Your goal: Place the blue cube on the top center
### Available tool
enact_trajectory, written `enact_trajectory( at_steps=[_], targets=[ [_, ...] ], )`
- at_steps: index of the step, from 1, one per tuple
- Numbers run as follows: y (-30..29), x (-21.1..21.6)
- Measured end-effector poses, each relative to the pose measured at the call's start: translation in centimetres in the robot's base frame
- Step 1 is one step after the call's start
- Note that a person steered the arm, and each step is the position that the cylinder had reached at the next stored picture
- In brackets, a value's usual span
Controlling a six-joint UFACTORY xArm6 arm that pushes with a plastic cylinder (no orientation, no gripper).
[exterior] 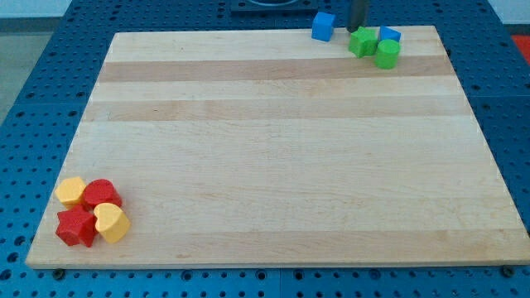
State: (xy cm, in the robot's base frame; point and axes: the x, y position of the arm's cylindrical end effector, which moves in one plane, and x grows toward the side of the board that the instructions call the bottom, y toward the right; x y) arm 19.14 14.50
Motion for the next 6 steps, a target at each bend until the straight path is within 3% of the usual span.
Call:
enact_trajectory(
  at_steps=[6],
  targets=[
    [-11.5, 2.8]
  ],
)
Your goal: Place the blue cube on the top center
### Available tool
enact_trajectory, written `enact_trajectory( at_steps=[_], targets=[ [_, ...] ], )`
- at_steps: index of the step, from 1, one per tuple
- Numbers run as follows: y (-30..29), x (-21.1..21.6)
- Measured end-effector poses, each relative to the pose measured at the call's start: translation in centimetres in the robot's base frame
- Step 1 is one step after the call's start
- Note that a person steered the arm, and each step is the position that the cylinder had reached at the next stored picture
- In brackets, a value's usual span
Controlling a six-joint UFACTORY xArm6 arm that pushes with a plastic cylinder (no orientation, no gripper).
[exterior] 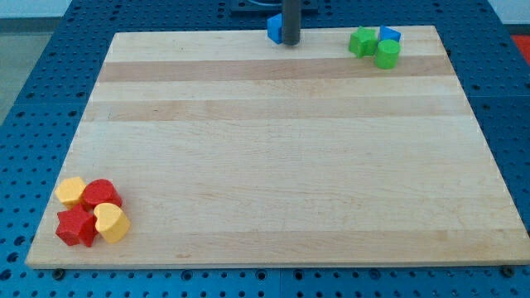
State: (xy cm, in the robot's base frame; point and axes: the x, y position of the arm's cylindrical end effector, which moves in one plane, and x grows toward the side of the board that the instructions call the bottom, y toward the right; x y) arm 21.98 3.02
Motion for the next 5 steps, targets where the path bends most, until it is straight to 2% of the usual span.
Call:
enact_trajectory(
  at_steps=[1, 2, 5],
  targets=[
    [2.9, -0.2],
    [3.6, -2.7],
    [0.3, -2.7]
  ],
)
